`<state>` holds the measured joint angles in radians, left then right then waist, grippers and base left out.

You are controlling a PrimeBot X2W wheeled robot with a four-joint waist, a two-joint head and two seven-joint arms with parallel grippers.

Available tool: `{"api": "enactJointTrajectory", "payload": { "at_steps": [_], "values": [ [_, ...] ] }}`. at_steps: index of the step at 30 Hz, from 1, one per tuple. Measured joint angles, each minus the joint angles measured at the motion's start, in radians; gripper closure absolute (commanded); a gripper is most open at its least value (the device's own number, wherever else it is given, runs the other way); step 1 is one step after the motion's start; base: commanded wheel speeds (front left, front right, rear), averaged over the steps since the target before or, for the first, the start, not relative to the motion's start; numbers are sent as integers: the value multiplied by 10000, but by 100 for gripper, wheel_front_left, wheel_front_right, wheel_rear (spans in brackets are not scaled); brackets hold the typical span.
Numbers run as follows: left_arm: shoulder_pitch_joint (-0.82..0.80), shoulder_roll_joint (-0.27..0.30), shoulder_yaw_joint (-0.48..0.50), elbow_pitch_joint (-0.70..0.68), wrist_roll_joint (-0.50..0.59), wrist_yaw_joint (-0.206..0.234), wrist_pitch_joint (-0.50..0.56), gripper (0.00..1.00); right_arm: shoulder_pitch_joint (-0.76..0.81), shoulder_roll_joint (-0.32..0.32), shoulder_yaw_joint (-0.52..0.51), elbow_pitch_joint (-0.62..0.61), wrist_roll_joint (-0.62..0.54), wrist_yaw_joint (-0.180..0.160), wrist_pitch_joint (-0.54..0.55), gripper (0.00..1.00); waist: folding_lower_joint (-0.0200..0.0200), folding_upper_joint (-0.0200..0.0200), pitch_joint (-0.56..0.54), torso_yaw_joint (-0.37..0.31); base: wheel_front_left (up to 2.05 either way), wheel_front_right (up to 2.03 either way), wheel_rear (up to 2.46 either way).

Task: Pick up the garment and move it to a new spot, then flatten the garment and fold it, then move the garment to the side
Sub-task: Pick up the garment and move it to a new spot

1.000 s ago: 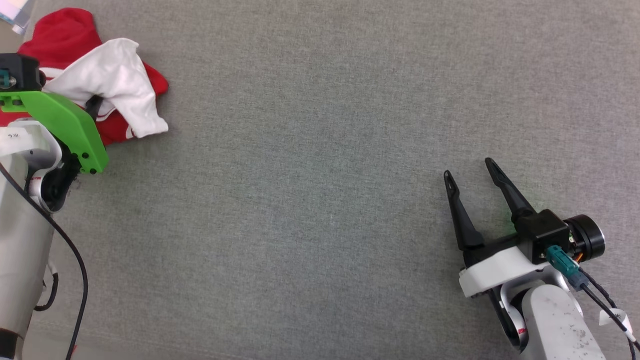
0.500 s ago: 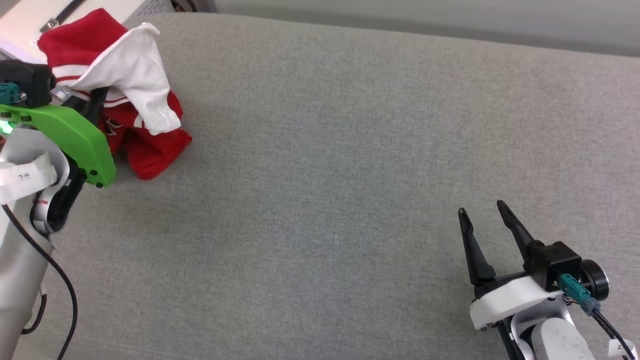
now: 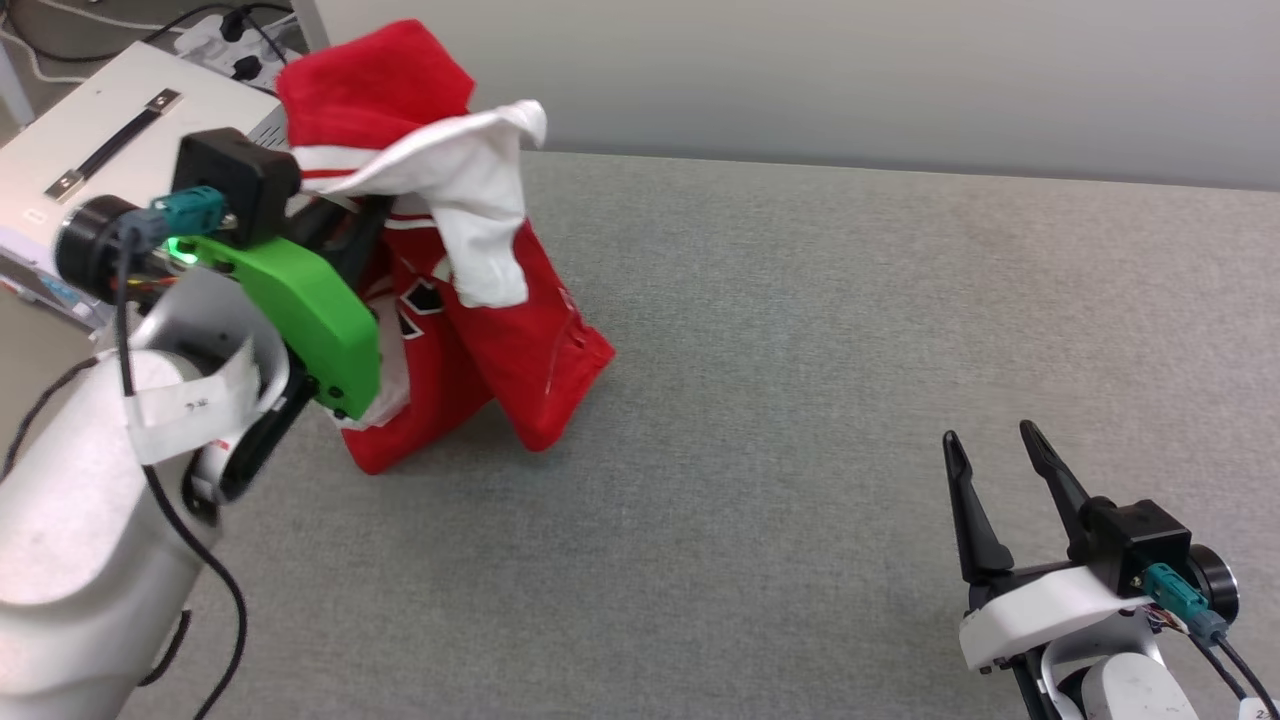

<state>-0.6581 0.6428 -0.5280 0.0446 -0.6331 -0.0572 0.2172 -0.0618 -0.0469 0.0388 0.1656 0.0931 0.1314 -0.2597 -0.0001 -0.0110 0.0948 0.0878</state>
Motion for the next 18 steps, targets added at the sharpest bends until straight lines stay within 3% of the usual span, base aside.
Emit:
{"api": "enactJointTrajectory", "payload": {
  "at_steps": [7, 18],
  "values": [
    [-206, -1108, -742, 73, 125, -17, 81, 100, 1, 0, -165, -50, 0, 0, 0, 0, 0, 0, -121, -888, 0, 0, 0],
    [-979, -3893, -1870, 2347, 917, 249, -1365, 100, -22, -8, -662, -238, 188, 0, 0, 0, 0, 0, 179, -2338, 0, 0, 0]
  ]
}}
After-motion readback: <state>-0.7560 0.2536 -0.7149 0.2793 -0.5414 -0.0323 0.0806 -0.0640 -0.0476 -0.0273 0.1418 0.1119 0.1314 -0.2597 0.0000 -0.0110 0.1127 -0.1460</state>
